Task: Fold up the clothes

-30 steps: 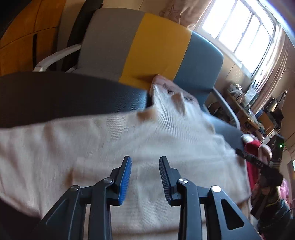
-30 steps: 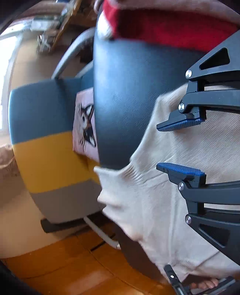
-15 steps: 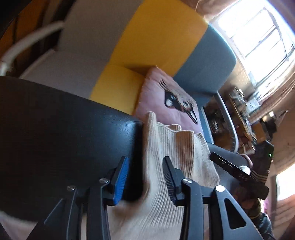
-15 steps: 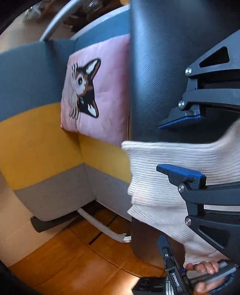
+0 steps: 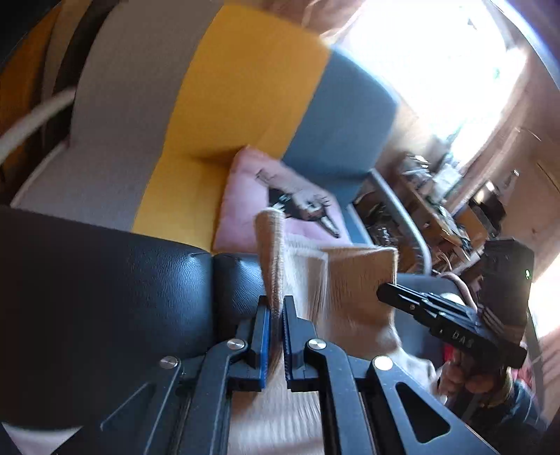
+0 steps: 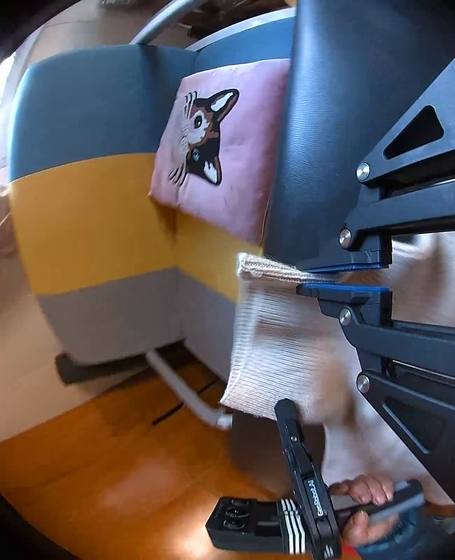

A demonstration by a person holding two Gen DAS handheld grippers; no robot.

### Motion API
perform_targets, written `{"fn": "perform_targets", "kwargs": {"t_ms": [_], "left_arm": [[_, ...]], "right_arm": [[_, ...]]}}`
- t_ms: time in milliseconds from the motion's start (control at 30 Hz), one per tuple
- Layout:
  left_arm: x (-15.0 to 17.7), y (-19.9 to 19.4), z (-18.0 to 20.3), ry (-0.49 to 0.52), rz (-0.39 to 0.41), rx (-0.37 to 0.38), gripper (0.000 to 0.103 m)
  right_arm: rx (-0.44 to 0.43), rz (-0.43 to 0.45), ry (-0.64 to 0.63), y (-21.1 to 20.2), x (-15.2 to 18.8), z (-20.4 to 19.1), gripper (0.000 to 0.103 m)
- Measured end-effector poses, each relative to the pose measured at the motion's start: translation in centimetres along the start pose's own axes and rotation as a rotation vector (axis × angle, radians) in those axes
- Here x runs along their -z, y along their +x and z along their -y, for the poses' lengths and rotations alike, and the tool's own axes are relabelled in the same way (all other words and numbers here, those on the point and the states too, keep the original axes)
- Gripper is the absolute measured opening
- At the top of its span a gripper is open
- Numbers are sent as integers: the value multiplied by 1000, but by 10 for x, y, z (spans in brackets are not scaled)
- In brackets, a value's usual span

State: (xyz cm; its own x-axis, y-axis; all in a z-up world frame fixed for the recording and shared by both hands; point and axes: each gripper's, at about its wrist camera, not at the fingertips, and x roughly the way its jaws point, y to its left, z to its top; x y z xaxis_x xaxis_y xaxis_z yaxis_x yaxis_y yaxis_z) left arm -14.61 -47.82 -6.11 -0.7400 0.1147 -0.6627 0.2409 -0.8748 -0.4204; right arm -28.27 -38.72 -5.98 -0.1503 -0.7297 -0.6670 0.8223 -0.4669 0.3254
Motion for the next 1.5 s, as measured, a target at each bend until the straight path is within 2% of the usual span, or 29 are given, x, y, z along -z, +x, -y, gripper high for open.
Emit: {"fn": "perform_targets", "kwargs": {"t_ms": [167, 300, 467, 567, 667, 800, 867, 1000, 1167, 1367, 1500], "left_arm": [[41, -48, 14, 28, 21, 1, 5], [76, -71, 15, 13, 16, -8, 5], [117, -80, 12, -19, -12, -34, 5], [140, -86, 0, -87, -29, -44, 6], [157, -93, -18, -196, -39, -10, 11], [177, -100, -45, -413, -47, 121, 19], [183, -103, -51, -474, -35, 165, 23], [183, -100, -46, -521, -36, 230, 27], [176, -89, -35, -562, -20, 254, 28], [188, -99, -47, -670, 39, 252, 29], [186, -101, -46, -698, 53, 288, 32]], "right_arm": [[-59, 21, -4, -51, 43, -16, 6], [-46, 4, 15, -69, 85, -24, 6], [-3, -35, 46, -75, 126, -25, 6], [25, -53, 60, -78, 145, -26, 8], [28, -58, 85, -84, 160, -25, 11], [28, -49, 127, -91, 180, -23, 15], [21, -29, 156, -95, 189, -21, 15], [0, 7, 222, -99, 199, -13, 15], [-44, 23, 267, -97, 202, -6, 15], [-81, 38, 293, -97, 204, -1, 15], [-99, 42, 306, -97, 205, 0, 15]]}}
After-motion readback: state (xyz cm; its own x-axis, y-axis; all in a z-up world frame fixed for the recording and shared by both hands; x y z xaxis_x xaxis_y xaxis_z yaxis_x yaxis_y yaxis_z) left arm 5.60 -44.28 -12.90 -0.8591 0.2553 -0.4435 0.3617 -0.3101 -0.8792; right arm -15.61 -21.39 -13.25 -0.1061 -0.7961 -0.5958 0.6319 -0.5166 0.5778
